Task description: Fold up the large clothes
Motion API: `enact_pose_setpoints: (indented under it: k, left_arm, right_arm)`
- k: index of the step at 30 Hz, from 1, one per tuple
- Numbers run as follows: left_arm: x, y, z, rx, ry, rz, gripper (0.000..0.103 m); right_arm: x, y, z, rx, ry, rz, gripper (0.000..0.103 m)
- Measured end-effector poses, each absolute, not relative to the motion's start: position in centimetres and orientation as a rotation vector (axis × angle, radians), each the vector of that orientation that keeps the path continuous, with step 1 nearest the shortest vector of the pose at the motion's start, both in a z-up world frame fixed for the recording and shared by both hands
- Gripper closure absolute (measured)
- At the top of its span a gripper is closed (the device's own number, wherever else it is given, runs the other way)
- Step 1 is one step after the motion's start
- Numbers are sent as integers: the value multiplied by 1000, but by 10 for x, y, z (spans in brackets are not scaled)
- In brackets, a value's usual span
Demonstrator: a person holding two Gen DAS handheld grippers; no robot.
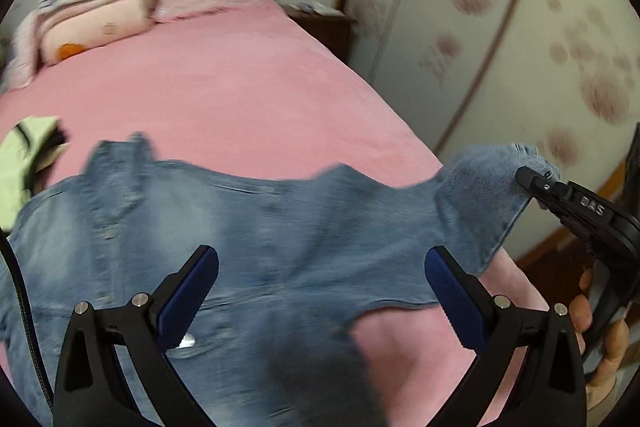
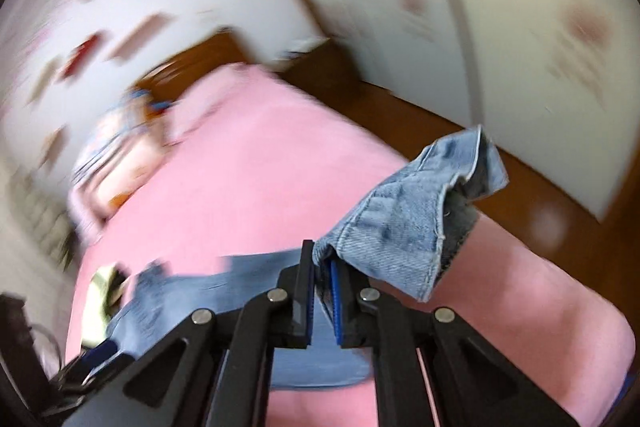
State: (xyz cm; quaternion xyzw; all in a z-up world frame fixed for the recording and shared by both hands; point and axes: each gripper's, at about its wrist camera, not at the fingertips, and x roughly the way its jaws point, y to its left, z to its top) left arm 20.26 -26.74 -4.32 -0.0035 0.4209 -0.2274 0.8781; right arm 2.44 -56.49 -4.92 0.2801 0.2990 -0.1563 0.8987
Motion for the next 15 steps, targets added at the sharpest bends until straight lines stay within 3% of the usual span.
enact_pose_setpoints:
  k: [6,11,15]
  left_arm:
    - [205,-160,-41,-84,841,-313,1]
    - [217,-103,-79,-97,906,-212,1]
    - [221,-93,-115,-109,994,-218,1]
  right_arm:
    - [79,-441,-37,378,663,-82,97]
    - [120,-357,-107,231,838,-13,96]
    - [143,-312,-177,61,1019,-90,85]
